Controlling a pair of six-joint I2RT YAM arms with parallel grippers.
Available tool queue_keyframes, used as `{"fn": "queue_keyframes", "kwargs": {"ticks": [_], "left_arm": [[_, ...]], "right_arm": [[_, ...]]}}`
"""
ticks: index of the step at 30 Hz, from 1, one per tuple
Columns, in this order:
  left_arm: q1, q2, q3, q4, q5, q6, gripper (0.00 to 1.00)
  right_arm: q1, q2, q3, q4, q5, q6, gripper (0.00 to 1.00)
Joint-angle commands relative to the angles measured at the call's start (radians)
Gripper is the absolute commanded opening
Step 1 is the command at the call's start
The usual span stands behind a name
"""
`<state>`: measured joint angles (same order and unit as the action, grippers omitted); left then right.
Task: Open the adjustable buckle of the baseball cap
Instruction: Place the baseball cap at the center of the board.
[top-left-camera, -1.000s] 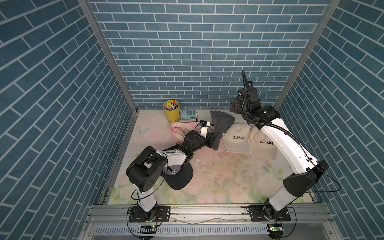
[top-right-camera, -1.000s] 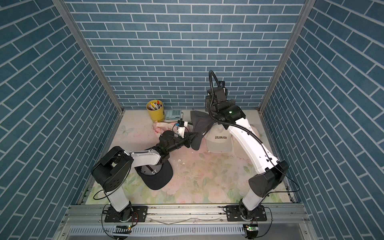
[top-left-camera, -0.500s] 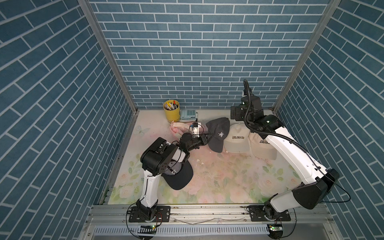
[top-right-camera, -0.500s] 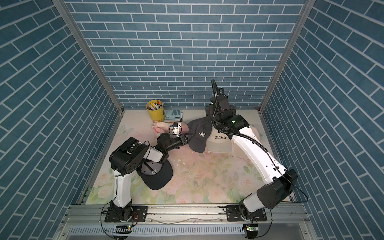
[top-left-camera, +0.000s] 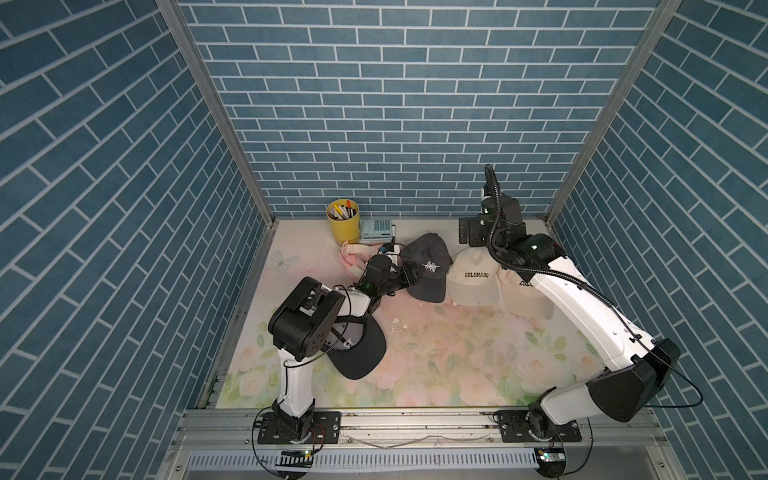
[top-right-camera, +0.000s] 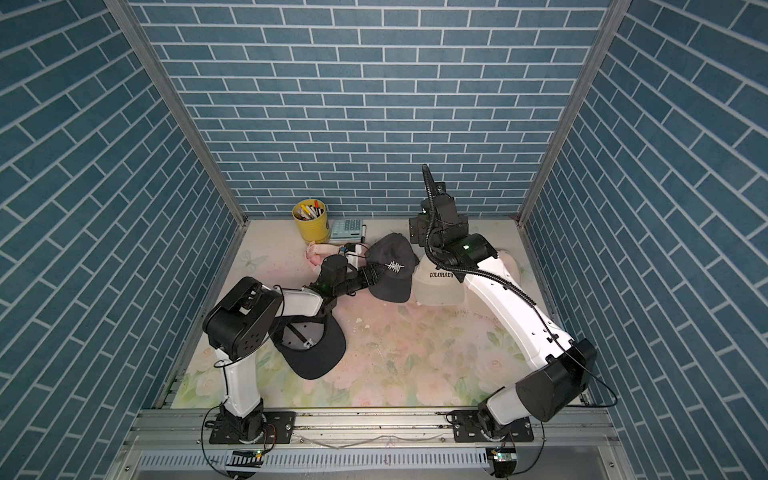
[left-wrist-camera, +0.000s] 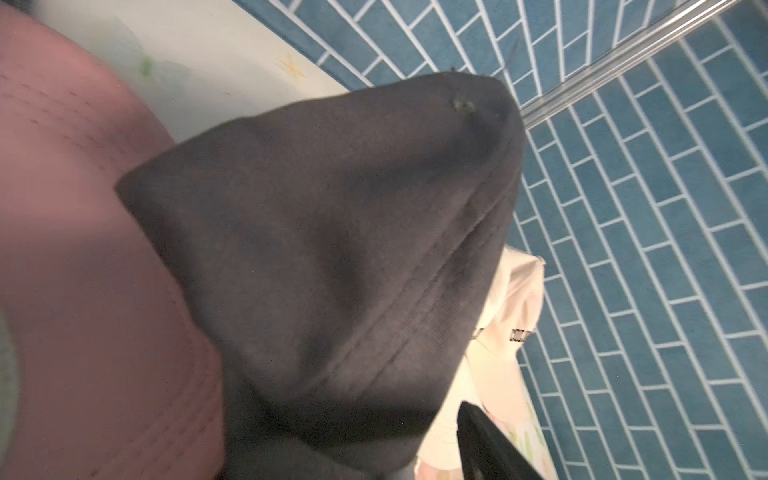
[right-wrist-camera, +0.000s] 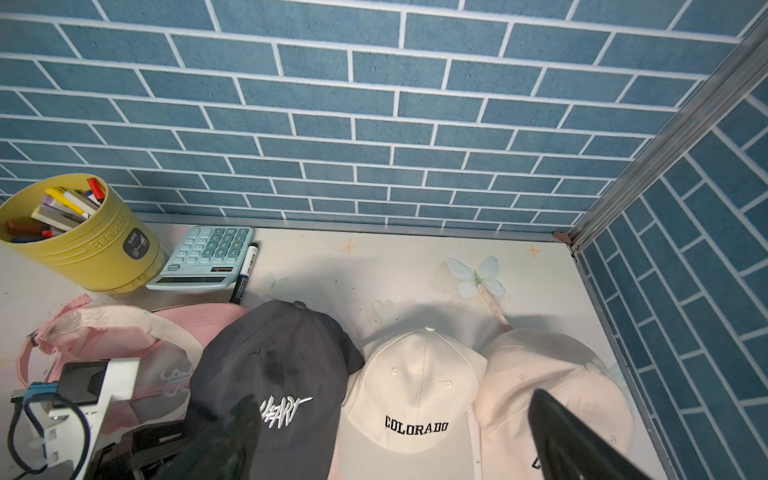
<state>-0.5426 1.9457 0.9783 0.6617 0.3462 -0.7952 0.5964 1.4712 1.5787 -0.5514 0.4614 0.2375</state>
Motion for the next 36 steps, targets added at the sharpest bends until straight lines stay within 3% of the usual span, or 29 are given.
{"fn": "queue_keyframes", "kwargs": {"ticks": [1, 5, 10, 11, 12, 15, 26, 30, 36], "left_arm": [[-0.011, -0.034, 0.053, -0.197, -0.108, 0.104, 0.68], [-0.04, -0.014, 0.147, -0.387, -0.161, 0.175, 0.68], [-0.104, 0.021, 0.298, -0.668, -0.338, 0.28, 0.69], [-0.112, 0.014, 0.306, -0.693, -0.384, 0.289, 0.75], [-0.118, 0.002, 0.311, -0.717, -0.43, 0.293, 0.9], [-0.129, -0.019, 0.34, -0.782, -0.515, 0.314, 0.97], [-0.202, -0.012, 0.502, -0.996, -0.774, 0.398, 1.0], [-0.183, -0.046, 0.524, -1.084, -0.851, 0.396, 1.0], [-0.03, -0.128, 0.468, -1.155, -0.767, 0.306, 1.0]], "right_arm": [[-0.003, -0.004, -0.006, 0.027, -0.02, -0.02, 0.99], [-0.003, 0.001, -0.017, 0.031, -0.027, -0.022, 0.99], [-0.004, 0.001, -0.039, 0.043, -0.039, -0.027, 0.99], [-0.004, 0.001, -0.041, 0.042, -0.041, -0.027, 0.99], [-0.006, 0.001, -0.046, 0.042, -0.041, -0.027, 0.99], [-0.015, 0.0, -0.058, 0.046, -0.048, -0.03, 0.99], [-0.049, 0.014, -0.064, 0.064, -0.099, -0.056, 0.99], [-0.054, 0.027, -0.061, 0.067, -0.117, -0.069, 0.99], [-0.055, 0.047, -0.052, 0.069, -0.159, -0.091, 0.98]]}}
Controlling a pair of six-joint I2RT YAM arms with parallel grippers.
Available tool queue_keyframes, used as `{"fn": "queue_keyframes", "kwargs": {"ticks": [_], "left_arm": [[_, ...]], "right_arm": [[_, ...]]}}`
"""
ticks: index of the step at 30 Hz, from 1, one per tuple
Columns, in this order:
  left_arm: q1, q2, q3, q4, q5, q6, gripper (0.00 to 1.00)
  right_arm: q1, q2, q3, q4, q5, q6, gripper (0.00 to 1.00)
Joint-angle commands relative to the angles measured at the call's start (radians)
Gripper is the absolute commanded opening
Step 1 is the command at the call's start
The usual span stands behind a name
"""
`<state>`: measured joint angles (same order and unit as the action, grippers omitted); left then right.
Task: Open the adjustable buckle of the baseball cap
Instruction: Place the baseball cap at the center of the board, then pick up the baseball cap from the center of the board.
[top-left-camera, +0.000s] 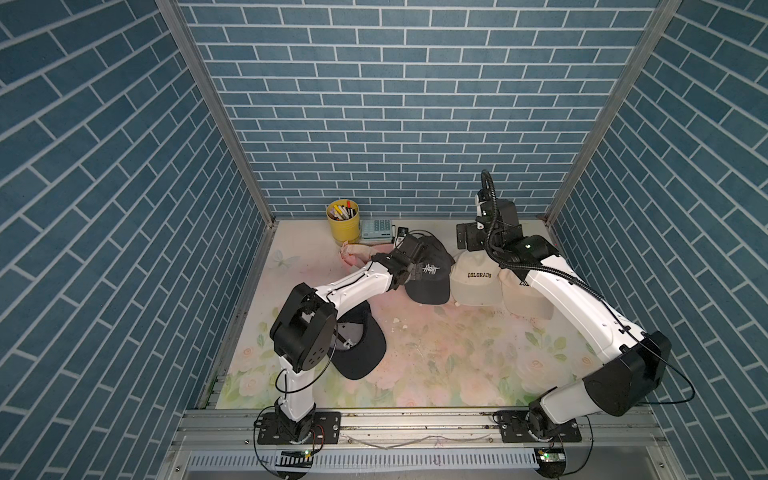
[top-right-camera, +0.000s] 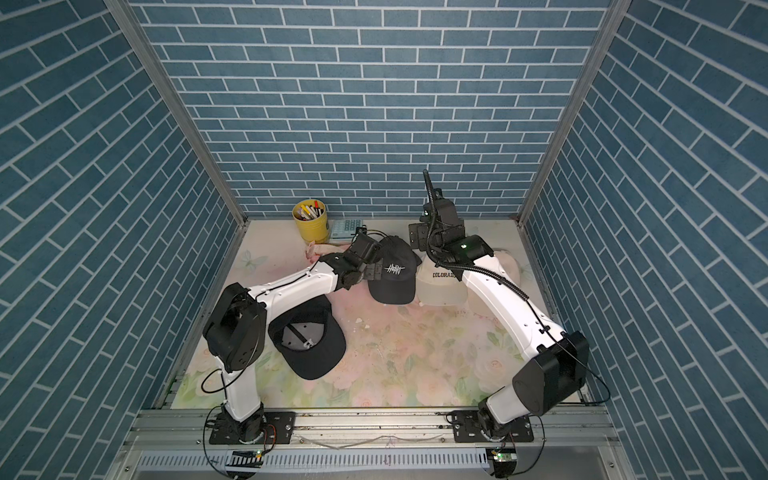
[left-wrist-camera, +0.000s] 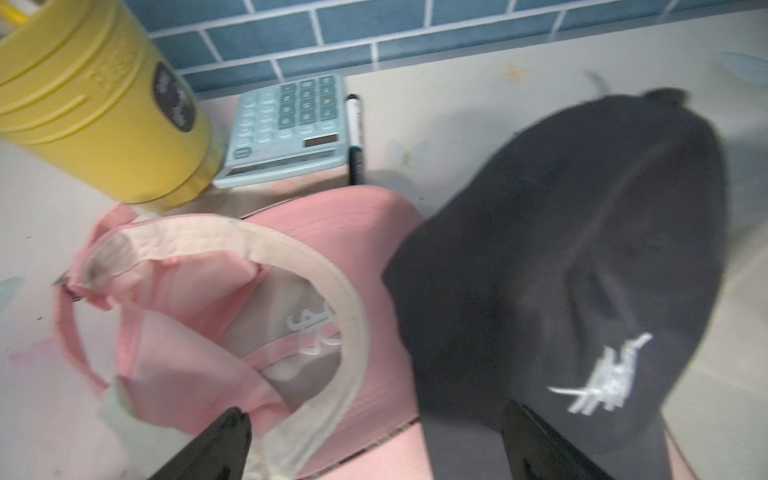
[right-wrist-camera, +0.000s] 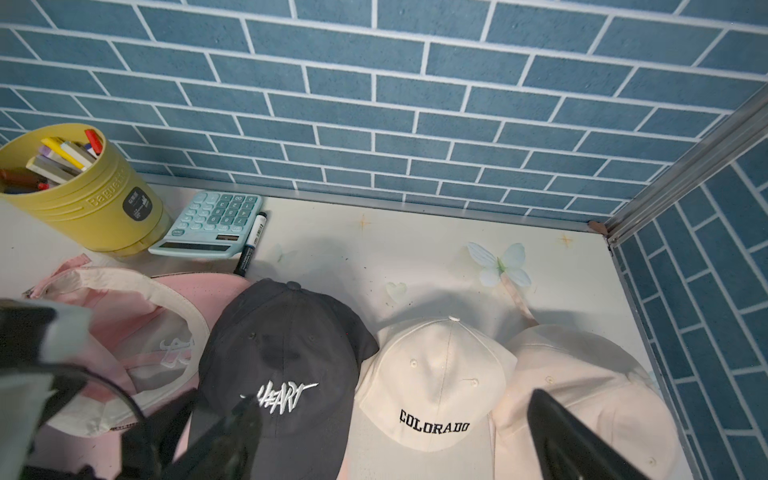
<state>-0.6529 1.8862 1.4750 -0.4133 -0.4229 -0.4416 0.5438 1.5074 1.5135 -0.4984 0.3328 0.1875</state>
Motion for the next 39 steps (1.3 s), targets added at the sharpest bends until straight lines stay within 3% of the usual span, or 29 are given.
{"fn": "queue_keyframes", "kwargs": {"ticks": [1, 9, 23, 28, 33, 36, 39], "left_arm": [[0.107, -0.088, -0.052, -0.074, 0.017, -0.057, 1.0], [0.3, -0.184, -0.218, -0.035, 0.17, -0.112, 0.92], [0.326, -0.095, -0.268, 0.099, 0.265, -0.157, 0.84], [0.326, -0.092, -0.26, 0.113, 0.263, -0.154, 0.58], [0.326, -0.123, -0.244, 0.103, 0.248, -0.122, 0.2], [0.326, -0.148, -0.224, 0.082, 0.221, -0.101, 0.04], [0.327, -0.179, -0.203, 0.061, 0.197, -0.077, 0.0]], "right_arm": [[-0.003, 0.013, 0.014, 0.017, -0.036, -0.043, 0.98], [-0.002, 0.049, 0.037, 0.021, -0.081, -0.056, 0.97], [-0.01, 0.108, 0.081, 0.017, -0.089, -0.099, 0.97], [-0.015, 0.114, 0.077, 0.024, -0.099, -0.097, 0.97], [-0.018, 0.119, 0.074, 0.033, -0.112, -0.095, 0.97], [-0.021, 0.125, 0.077, 0.034, -0.126, -0.096, 0.96], [-0.024, 0.128, 0.079, 0.033, -0.14, -0.1, 0.96]]}}
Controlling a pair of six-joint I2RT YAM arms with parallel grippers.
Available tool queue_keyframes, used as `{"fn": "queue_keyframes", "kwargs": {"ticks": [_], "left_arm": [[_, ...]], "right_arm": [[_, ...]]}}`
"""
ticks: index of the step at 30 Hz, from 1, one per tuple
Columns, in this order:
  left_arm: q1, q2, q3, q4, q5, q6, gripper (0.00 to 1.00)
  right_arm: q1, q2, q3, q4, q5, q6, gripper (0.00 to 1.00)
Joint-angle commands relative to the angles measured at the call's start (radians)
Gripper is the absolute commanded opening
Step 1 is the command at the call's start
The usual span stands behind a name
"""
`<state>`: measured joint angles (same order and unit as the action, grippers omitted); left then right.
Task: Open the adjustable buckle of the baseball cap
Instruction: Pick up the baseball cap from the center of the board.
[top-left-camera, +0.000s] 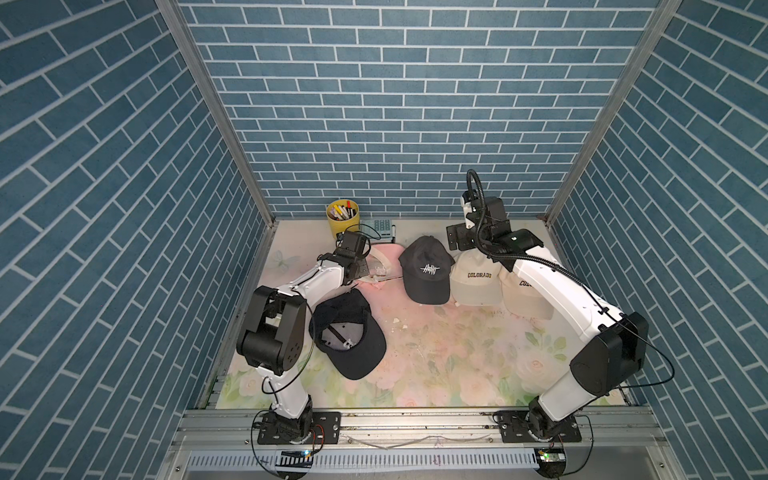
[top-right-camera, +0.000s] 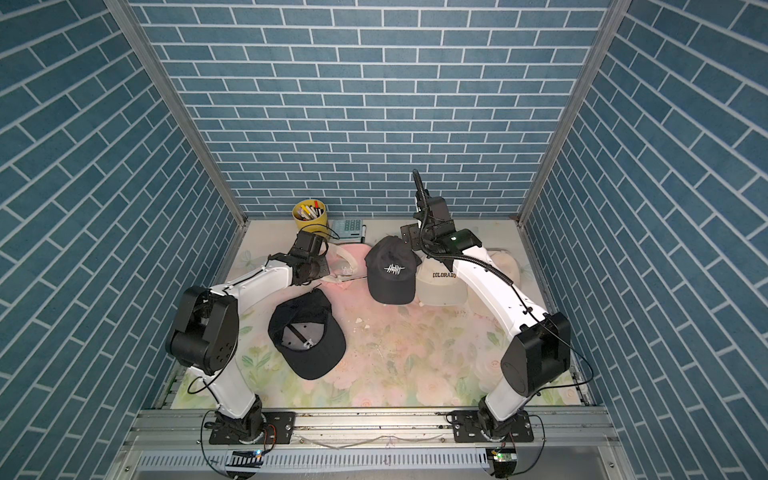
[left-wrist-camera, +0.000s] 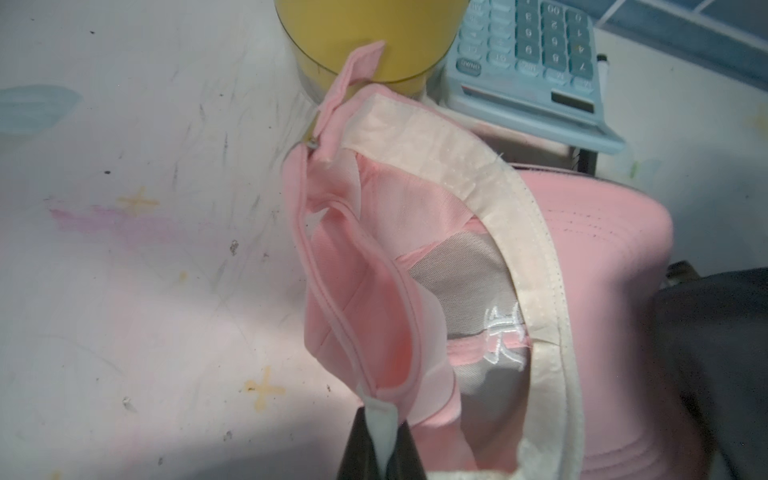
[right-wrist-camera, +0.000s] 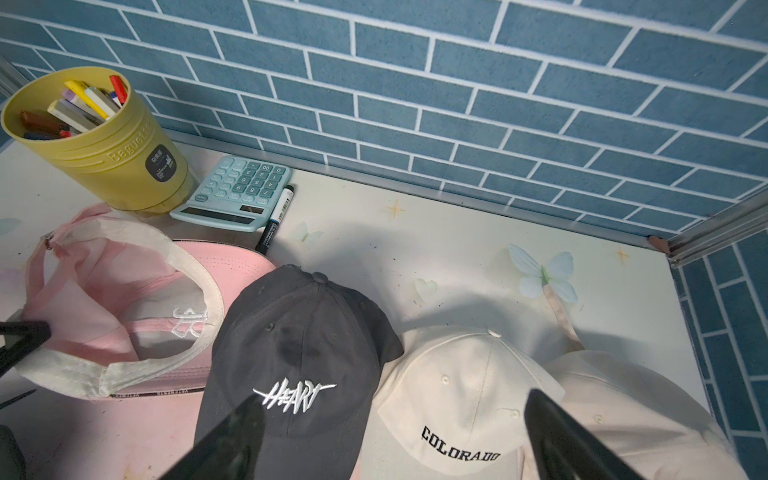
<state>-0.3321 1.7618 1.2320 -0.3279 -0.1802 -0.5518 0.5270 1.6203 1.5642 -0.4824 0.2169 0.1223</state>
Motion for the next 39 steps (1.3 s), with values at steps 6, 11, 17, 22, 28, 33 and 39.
{"fn": "queue_keyframes", "kwargs": {"ticks": [6, 11, 17, 22, 28, 33, 39], "left_arm": [[0.0, -0.108, 0.14, -0.091, -0.066, 0.117, 0.0], [-0.023, -0.12, 0.255, -0.173, -0.087, 0.204, 0.0], [-0.068, -0.115, 0.392, -0.268, -0.115, 0.335, 0.0], [-0.158, -0.114, 0.483, -0.3, -0.167, 0.541, 0.0], [-0.246, -0.085, 0.606, -0.333, -0.228, 0.705, 0.0], [-0.29, -0.108, 0.632, -0.263, -0.187, 0.791, 0.0], [-0.323, -0.134, 0.657, -0.184, -0.051, 0.849, 0.0]], "right_arm": [[-0.01, 0.029, 0.037, 0.001, -0.083, -0.044, 0.95], [-0.01, 0.038, 0.045, -0.02, -0.132, -0.048, 0.94], [-0.011, 0.037, 0.037, -0.012, -0.212, -0.071, 0.94], [-0.013, 0.037, 0.039, 0.009, -0.345, -0.139, 0.92], [-0.025, 0.03, 0.006, 0.067, -0.476, -0.196, 0.88], [-0.032, -0.012, -0.133, 0.285, -0.528, -0.218, 0.87], [-0.033, -0.034, -0.278, 0.593, -0.518, -0.225, 0.86]]}}
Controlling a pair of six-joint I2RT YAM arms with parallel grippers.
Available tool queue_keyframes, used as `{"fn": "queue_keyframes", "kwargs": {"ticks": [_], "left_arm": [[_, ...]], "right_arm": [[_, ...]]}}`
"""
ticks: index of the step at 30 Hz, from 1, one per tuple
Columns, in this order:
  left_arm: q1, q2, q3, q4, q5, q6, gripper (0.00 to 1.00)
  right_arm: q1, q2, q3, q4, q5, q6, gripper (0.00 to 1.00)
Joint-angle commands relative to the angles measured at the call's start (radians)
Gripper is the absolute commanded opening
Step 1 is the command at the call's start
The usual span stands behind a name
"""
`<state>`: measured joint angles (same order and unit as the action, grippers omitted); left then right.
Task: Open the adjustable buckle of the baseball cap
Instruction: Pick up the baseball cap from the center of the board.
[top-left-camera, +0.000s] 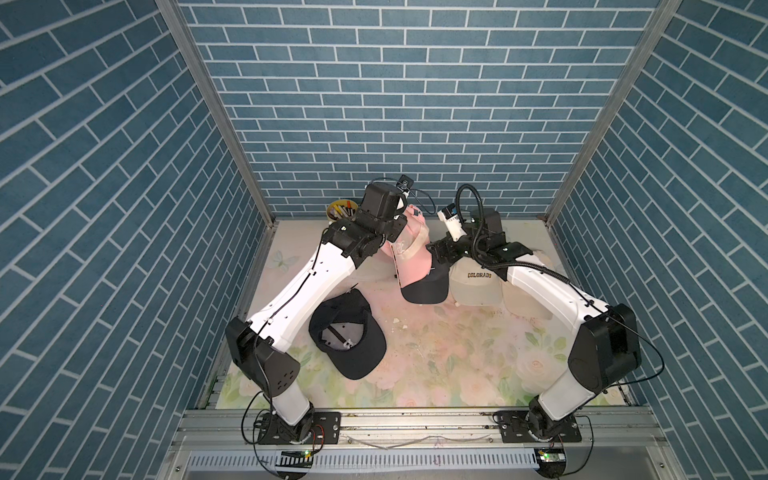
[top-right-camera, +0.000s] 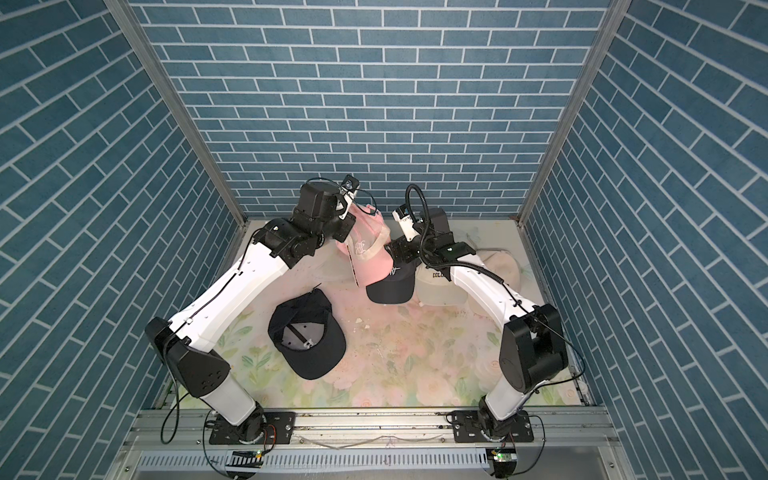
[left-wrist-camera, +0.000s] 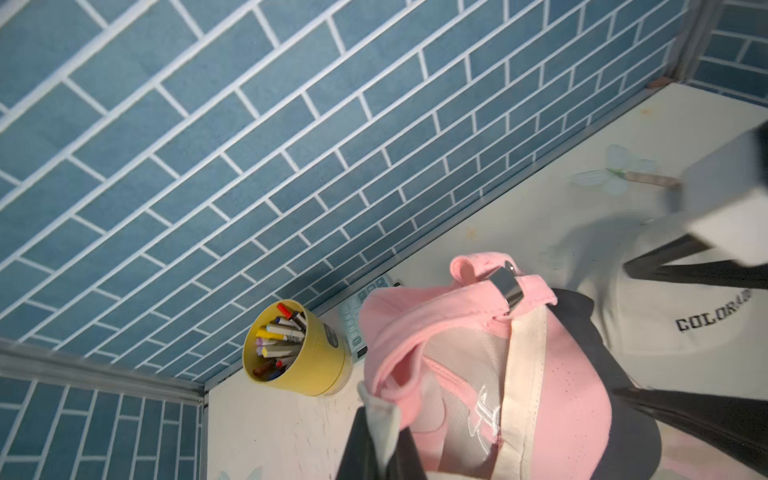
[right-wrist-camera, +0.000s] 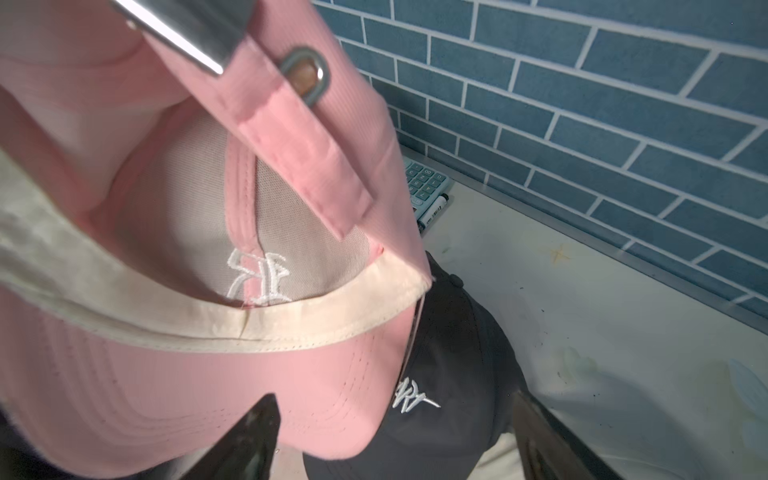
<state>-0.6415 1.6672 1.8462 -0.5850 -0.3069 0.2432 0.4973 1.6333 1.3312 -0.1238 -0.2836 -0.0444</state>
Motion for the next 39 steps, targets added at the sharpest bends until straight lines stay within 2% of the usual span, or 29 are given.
{"fn": "queue_keyframes", "kwargs": {"ticks": [1, 6, 10, 15, 19, 24, 29, 33, 39], "left_arm": [[-0.014, -0.043, 0.045, 0.078, 0.099, 0.054, 0.0], [-0.018, -0.041, 0.081, 0.076, 0.181, 0.025, 0.0], [-0.02, -0.048, 0.084, 0.085, 0.202, 0.003, 0.0], [-0.021, -0.038, 0.086, 0.088, 0.224, -0.004, 0.0], [-0.021, -0.029, 0.086, 0.09, 0.222, -0.003, 0.0], [-0.02, -0.027, 0.077, 0.091, 0.213, -0.012, 0.0], [-0.004, -0.027, 0.049, 0.086, 0.155, -0.037, 0.0], [0.032, -0.02, 0.043, 0.071, 0.194, -0.09, 0.0], [0.035, 0.003, 0.039, 0.06, 0.236, -0.093, 0.0]], "right_arm": [[-0.004, -0.047, -0.066, 0.283, -0.008, -0.056, 0.86], [-0.003, 0.0, -0.103, 0.444, 0.052, -0.029, 0.74], [-0.004, 0.015, -0.151, 0.637, 0.089, 0.004, 0.72], [-0.003, 0.049, -0.129, 0.688, 0.099, -0.008, 0.66], [-0.003, 0.05, -0.156, 0.783, 0.163, -0.032, 0.52], [-0.003, 0.035, -0.179, 0.815, 0.221, -0.063, 0.37], [-0.003, -0.013, -0.204, 0.822, 0.2, -0.071, 0.35], [-0.003, -0.038, -0.195, 0.796, 0.16, -0.086, 0.35], [-0.003, -0.033, -0.173, 0.818, 0.172, -0.087, 0.22]]}}
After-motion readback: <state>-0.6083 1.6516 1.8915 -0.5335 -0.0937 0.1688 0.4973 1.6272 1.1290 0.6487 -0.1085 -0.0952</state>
